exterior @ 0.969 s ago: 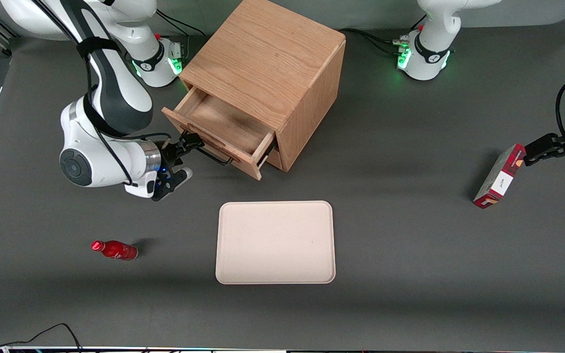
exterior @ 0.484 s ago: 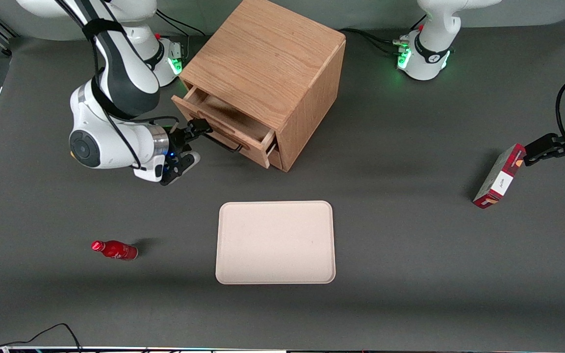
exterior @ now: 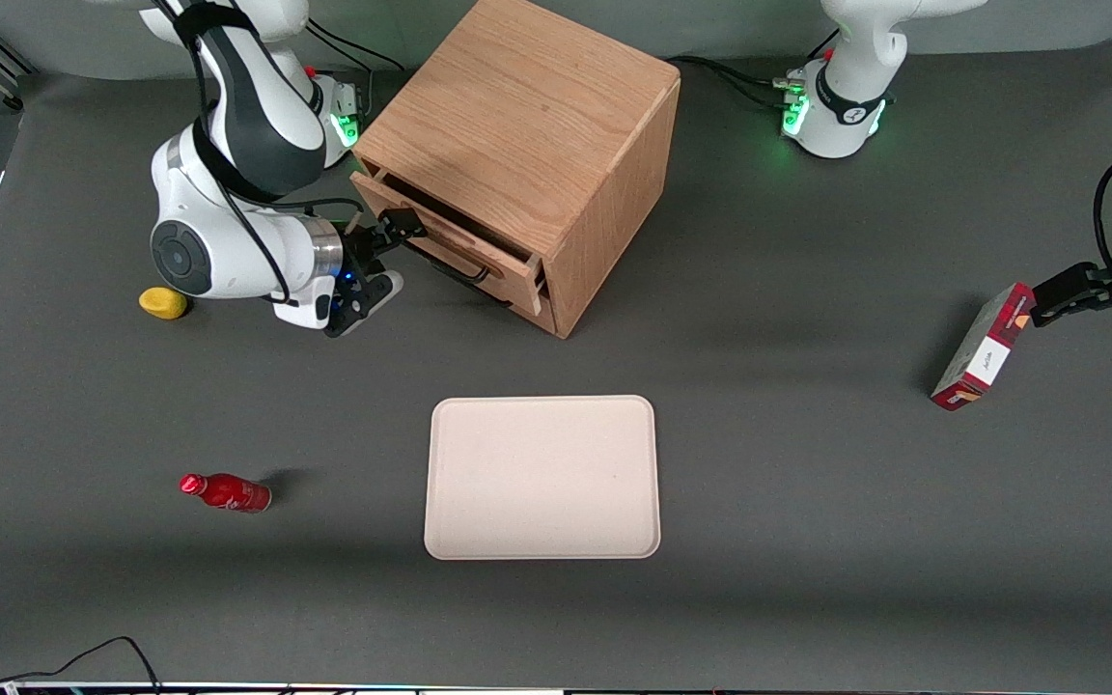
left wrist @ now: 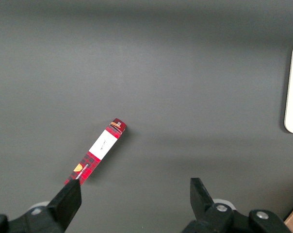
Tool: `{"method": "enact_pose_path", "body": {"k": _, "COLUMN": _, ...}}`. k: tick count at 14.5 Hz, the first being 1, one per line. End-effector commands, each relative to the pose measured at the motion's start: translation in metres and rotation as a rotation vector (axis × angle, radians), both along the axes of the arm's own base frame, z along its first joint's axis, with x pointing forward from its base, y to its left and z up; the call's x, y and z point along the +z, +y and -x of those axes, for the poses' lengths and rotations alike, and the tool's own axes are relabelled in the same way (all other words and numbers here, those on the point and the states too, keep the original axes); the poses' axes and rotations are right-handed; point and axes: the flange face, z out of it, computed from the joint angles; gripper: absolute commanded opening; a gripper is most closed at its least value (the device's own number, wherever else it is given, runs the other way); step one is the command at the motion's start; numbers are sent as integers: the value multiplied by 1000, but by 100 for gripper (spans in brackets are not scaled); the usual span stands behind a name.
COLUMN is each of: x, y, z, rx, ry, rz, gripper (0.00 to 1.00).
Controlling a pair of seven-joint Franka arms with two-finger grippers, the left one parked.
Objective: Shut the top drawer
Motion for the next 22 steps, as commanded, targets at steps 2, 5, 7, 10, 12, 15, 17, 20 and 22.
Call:
{"method": "enact_pose_path", "body": {"k": 2, "x": 7, "y": 3, "z": 17, "rx": -29, "ry": -10, "rz": -5, "gripper": 100}}
{"method": "enact_pose_path", "body": {"k": 5, "x": 6, "y": 5, "z": 25, "rx": -47, "ry": -10, "rz": -12, "gripper": 100}}
{"method": "enact_pose_path", "body": {"k": 7, "x": 7, "y": 10, "z": 26, "rx": -39, "ry": -11, "rz": -13, "gripper": 100}}
{"method": "enact_pose_path", "body": {"k": 10, "x": 15, "y": 12, "z": 19, "rx": -41, "ry": -30, "rz": -10, "gripper": 100}}
{"method": "enact_pose_path", "body": {"k": 12, "x": 40, "y": 12, "z": -1, "rx": -25, "ry": -96, "rz": 4, "gripper": 100}}
{"method": "enact_pose_path", "body": {"k": 15, "x": 93, "y": 9, "z": -22, "rx": -2, "ry": -173, "rz": 51, "gripper": 100}}
{"method": "enact_pose_path", "body": {"k": 17, "x": 134, "y": 2, "z": -27, "rx": -18, "ry": -225, "rz": 105, "gripper": 100}}
{"method": "enact_pose_path", "body": {"k": 20, "x": 217, "y": -8, "z": -21, "rx": -222, "ry": -302, "rz": 291, "gripper": 100}}
{"method": "enact_pose_path", "body": {"k": 22, "x": 268, "y": -24, "z": -15, "rx": -342, "ry": -346, "rz": 404, "gripper": 100}}
